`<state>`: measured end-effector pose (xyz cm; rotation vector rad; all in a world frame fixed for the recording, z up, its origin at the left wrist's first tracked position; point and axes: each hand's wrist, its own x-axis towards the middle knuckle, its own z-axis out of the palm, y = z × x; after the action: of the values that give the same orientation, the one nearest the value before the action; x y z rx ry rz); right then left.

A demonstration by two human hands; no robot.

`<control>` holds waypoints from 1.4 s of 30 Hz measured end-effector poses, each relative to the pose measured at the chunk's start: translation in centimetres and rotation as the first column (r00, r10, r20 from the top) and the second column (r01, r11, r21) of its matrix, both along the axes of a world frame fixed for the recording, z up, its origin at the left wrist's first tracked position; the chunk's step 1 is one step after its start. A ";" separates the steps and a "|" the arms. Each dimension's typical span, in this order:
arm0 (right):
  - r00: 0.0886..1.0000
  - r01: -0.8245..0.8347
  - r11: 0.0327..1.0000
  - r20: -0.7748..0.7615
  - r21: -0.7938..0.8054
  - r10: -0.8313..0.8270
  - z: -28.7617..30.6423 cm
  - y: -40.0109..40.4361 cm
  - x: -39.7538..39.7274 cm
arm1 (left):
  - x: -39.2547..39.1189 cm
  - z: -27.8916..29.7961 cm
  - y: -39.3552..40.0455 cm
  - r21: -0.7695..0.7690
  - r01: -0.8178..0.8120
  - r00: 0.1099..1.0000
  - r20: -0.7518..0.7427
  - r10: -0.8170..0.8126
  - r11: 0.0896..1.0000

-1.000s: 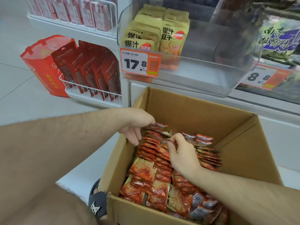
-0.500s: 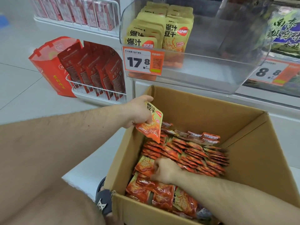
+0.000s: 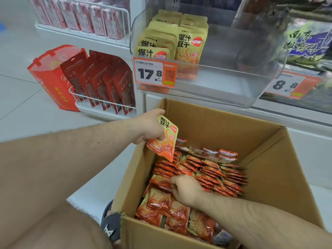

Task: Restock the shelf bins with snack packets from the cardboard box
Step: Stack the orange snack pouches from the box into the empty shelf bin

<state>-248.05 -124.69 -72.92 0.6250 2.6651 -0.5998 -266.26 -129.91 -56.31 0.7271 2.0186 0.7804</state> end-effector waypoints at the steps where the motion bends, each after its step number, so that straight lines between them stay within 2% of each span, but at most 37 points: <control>1: 1.000 0.011 1.000 -0.008 0.021 -0.011 0.6 0.2 0.6 | 0.2 0.3 0.0 0.007 0.005 1.000 -0.006 -0.005 1.000; 7: 0.999 0.040 0.982 -0.030 0.185 -0.035 4.8 1.3 3.4 | 2.5 1.3 -0.2 -0.003 0.063 0.998 -0.016 -0.063 0.998; 10: 0.973 0.214 0.955 -0.129 0.206 -0.191 8.2 2.3 4.9 | 3.6 1.7 -0.4 0.009 0.078 0.997 -0.001 -0.078 0.997; 12: 0.895 0.411 0.893 -0.267 0.186 -0.356 11.2 3.4 6.1 | 4.1 1.9 -0.2 0.019 0.060 0.998 0.017 -0.060 0.998; 14: 0.746 0.597 0.794 -0.444 0.117 -0.496 14.4 4.5 7.5 | 4.7 2.3 0.0 0.033 0.016 0.998 0.060 -0.018 0.999; 16: 0.605 0.667 0.745 -0.606 0.031 -0.517 17.2 4.9 8.9 | 5.2 2.7 0.3 0.050 -0.015 0.988 0.154 0.007 0.999; 20: 0.547 0.552 0.832 -0.775 0.050 -0.316 19.3 3.4 9.5 | 6.7 3.5 0.7 0.114 0.005 0.941 0.336 -0.044 0.993; 22: 0.543 0.455 0.876 -0.830 0.161 -0.130 19.2 2.6 9.0 | 7.2 3.8 0.9 0.197 -0.039 0.901 0.432 -0.051 0.980; 25: 0.560 0.340 0.874 -0.821 0.348 0.109 18.7 2.0 8.6 | 7.6 4.9 1.1 0.280 -0.099 0.835 0.546 -0.073 0.955; 28: 0.574 0.309 0.852 -0.797 0.422 0.187 18.7 2.2 8.7 | 7.4 6.1 1.0 0.330 -0.138 0.793 0.602 -0.096 0.934; 33: 0.601 0.309 0.844 -0.778 0.439 0.184 19.4 2.3 8.3 | 7.4 7.5 0.4 0.366 -0.217 0.745 0.662 -0.089 0.905; 38: 0.627 0.285 0.896 -0.773 0.341 0.095 20.0 2.0 8.1 | 7.9 7.2 0.5 0.383 -0.240 0.820 0.571 -0.025 0.892; 40: 0.627 0.308 0.909 -0.779 0.279 0.027 20.8 1.5 8.4 | 7.6 7.1 0.5 0.398 -0.232 0.847 0.531 -0.017 0.887; 42: 0.598 0.410 0.903 -0.786 0.130 -0.159 22.6 1.0 8.5 | 7.4 7.1 0.3 0.418 -0.189 0.878 0.477 -0.038 0.889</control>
<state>-239.53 -123.64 -50.32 1.1193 3.5440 -0.6525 -258.89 -129.62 -49.23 0.6296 1.4322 1.3654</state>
